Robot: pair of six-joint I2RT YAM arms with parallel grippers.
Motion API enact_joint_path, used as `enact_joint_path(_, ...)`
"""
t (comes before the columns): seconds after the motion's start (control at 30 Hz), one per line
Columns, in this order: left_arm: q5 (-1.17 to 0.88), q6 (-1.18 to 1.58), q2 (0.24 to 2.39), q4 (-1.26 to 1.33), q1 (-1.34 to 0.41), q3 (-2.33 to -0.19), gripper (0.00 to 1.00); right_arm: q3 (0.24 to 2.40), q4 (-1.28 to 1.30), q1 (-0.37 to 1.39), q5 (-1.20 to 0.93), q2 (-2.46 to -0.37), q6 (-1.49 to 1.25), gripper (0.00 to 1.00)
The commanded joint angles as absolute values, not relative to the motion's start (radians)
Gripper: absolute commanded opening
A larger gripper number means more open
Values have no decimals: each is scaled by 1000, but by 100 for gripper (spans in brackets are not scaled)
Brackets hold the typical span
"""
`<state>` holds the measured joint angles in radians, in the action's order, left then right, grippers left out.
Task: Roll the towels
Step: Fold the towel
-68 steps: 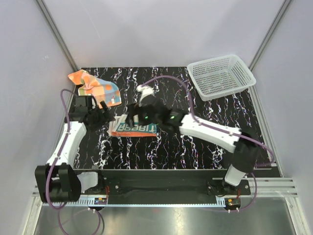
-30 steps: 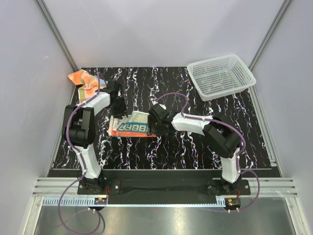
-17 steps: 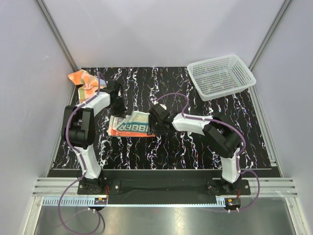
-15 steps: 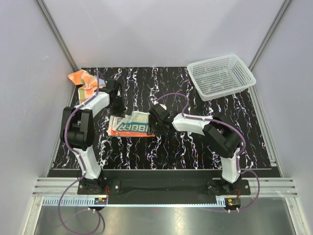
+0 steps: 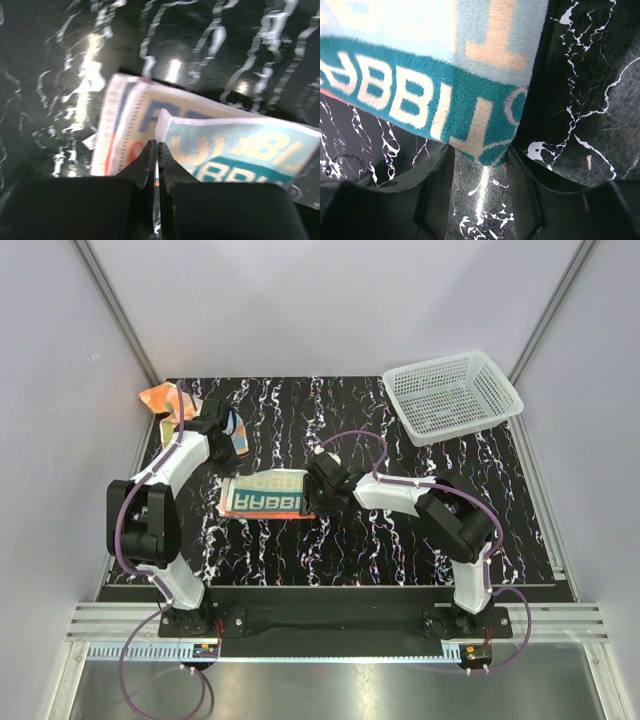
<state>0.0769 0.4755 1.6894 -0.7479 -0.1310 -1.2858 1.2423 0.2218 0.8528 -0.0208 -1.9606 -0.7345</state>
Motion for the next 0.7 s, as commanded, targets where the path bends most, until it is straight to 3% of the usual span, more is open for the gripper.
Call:
enact_joint_path(0.0, 141, 483, 1664, -773, -92, -1244, 0, 1201, 282, 850, -35, -1974, -723, 52)
enact_joint_path(0.17, 184, 500, 1674, -784, -54, -1212, 0, 1190, 285, 850, -48, -1977, -709, 52)
enact_joint_path(0.27, 189, 506, 1701, -773, -40, -1207, 20, 1190, 287, 851, -58, -1983, -701, 53)
enact_joint_path(0.3, 189, 505, 1710, -769, -38, -1210, 28, 1190, 287, 850, -61, -1986, -700, 53)
enact_joint_path(0.33, 195, 509, 1724, -770, -37, -1227, 47, 1190, 287, 851, -67, -1987, -696, 54)
enact_joint_path(0.4, 204, 512, 1753, -769, -35, -1241, 58, 1190, 287, 851, -81, -1982, -689, 55)
enact_joint_path(0.47, 212, 515, 1781, -775, -32, -1272, 76, 1183, 290, 850, -87, -1967, -684, 56)
enact_joint_path(0.53, 216, 517, 1795, -785, -25, -1290, 86, 1172, 288, 851, -106, -1921, -675, 58)
enact_joint_path(0.67, 224, 523, 1781, -787, -18, -1284, 90, 1105, 296, 848, -84, -1777, -686, 65)
